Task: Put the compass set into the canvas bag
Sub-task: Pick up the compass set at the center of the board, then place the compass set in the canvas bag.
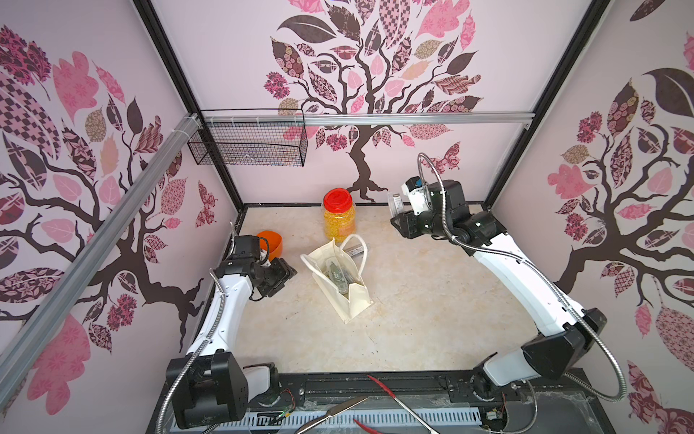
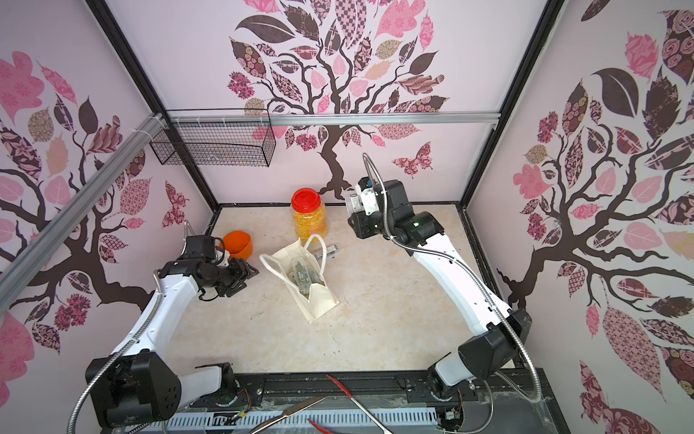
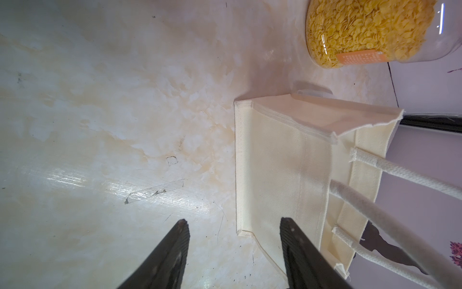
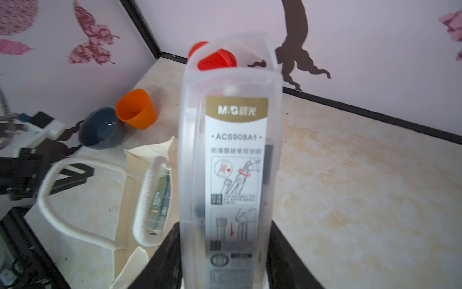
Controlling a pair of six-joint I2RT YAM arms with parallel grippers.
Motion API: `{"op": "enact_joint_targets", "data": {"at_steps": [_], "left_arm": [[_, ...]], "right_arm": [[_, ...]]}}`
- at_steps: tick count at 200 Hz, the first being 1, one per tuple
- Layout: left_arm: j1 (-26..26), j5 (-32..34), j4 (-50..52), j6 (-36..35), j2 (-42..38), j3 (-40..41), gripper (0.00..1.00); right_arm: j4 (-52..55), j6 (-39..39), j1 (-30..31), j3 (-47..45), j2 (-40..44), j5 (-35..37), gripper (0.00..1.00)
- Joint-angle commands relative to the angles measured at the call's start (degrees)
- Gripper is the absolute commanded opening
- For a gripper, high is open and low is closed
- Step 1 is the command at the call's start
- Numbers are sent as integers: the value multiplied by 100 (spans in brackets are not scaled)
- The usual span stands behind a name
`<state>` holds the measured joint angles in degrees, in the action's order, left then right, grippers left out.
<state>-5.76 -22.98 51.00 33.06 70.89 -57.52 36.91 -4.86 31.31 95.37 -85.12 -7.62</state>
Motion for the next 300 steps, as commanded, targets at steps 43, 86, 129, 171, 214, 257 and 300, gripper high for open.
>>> {"op": "enact_joint_targets", "data": {"at_steps": [43,86,129,171,214,257,300], "left_arm": [[97,74,-107,17,-95,-44,62],[119,100,-82,43,-146,-12,62],[126,145,-82,26,-172,34,62],[128,136,-110,4,-137,78,62],[128,127,-141,3,-98,126,62],[126,127,-139,-25,-93,159,62],[125,145,-153,-24,-78,162,62]], "right_arm": [[134,-84,1683,382,-187,472,39],[119,-355,2085,580,-858,418,39],[341,-502,2090,936,-1646,419,39],[626,-577,2098,1291,-2327,554,40],[607,-552,2094,1374,-2761,609,40],[509,-553,2095,1255,-3118,782,39],[475,-616,2096,1044,-3188,1020,40]]}}
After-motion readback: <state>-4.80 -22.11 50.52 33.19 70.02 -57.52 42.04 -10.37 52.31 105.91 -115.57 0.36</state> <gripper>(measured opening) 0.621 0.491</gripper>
